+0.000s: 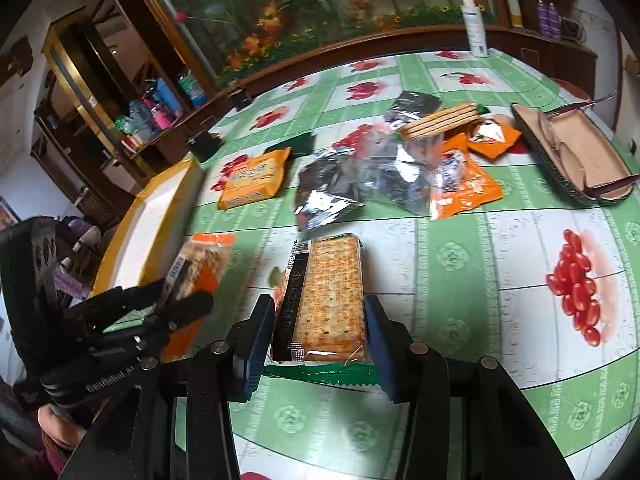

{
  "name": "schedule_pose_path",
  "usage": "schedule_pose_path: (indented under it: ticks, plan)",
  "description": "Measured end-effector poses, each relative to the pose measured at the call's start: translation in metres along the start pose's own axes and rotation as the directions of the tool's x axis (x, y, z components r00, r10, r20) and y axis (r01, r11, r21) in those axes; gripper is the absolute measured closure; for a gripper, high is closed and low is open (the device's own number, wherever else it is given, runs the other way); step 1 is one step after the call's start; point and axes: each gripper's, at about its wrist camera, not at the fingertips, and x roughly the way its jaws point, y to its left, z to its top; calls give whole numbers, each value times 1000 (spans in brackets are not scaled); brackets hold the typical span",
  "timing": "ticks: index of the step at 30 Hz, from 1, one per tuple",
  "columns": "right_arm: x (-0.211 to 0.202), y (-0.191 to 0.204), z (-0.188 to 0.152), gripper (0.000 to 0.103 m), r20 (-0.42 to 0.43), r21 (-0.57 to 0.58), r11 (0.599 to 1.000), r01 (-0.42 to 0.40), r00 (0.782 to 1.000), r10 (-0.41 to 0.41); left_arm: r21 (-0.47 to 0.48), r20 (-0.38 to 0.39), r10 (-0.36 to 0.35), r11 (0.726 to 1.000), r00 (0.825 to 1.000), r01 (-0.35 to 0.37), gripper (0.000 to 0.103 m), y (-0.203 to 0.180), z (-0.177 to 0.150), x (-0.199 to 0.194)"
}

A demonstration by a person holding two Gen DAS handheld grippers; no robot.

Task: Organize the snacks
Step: 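Grasp the square cracker pack with the right gripper while the left holds its pack, then carry both cracker packs into the yellow box and open both grippers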

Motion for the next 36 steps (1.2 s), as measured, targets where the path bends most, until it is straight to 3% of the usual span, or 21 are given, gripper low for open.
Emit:
schedule_pose_path:
  ticks: [10, 18, 23, 31, 36]
  plan:
    - [-5, 37, 12, 54, 6, -40, 995, -91, 996, 91, -113, 102, 37, 993, 994, -25, 50, 57, 12, -45]
    - [17, 116, 42, 54, -40, -146, 967, -207, 978, 203, -242, 124, 135, 965, 983, -102, 50, 136, 14, -66]
    - [51, 175, 68, 53, -70, -201, 946, -256, 967, 247, -283, 84, 221, 940, 972, -189, 50, 188, 22, -62]
    - [139, 241, 118, 53, -109, -199, 945, -260, 964, 242, -350, -36, 257, 902, 966, -253, 50, 256, 45, -27]
    - [194, 261, 140, 53, -137, -168, 958, -232, 968, 211, -349, -91, 260, 896, 961, -275, 50, 279, 59, -1]
